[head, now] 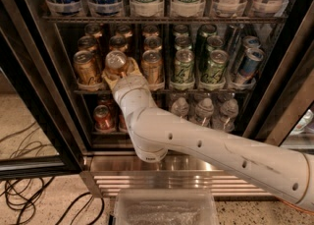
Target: Pick orange can from middle shelf of fridge
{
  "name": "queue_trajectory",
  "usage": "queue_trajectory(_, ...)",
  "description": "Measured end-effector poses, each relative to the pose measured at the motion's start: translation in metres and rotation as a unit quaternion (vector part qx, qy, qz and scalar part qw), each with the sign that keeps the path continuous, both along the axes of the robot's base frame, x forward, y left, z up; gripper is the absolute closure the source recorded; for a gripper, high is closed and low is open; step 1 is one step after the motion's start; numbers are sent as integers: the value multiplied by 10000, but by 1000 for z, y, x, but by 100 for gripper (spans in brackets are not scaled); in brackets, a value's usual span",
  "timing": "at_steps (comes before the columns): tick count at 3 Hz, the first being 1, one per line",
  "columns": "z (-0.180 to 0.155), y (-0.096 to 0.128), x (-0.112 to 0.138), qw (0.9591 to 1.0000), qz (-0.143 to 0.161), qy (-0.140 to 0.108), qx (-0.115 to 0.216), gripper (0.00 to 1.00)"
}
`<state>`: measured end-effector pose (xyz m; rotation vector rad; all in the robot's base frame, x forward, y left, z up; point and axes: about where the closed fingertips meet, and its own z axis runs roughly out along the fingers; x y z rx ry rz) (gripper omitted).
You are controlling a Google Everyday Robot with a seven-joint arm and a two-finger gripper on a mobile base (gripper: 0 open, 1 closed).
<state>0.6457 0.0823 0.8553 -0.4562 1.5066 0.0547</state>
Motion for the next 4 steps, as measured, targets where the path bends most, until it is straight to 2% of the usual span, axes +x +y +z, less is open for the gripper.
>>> queue_trajectory(1,8,-2,-3,10000,-3,-50,-37,100)
queue_trajectory(2,57,-19,-26,9991,-78,-345,-238,100)
queue_trajectory(3,122,-41,-57,9966,-126,-684,-443,100)
queue_trajectory(4,162,-56,-80,9962,30,-752,-442,100)
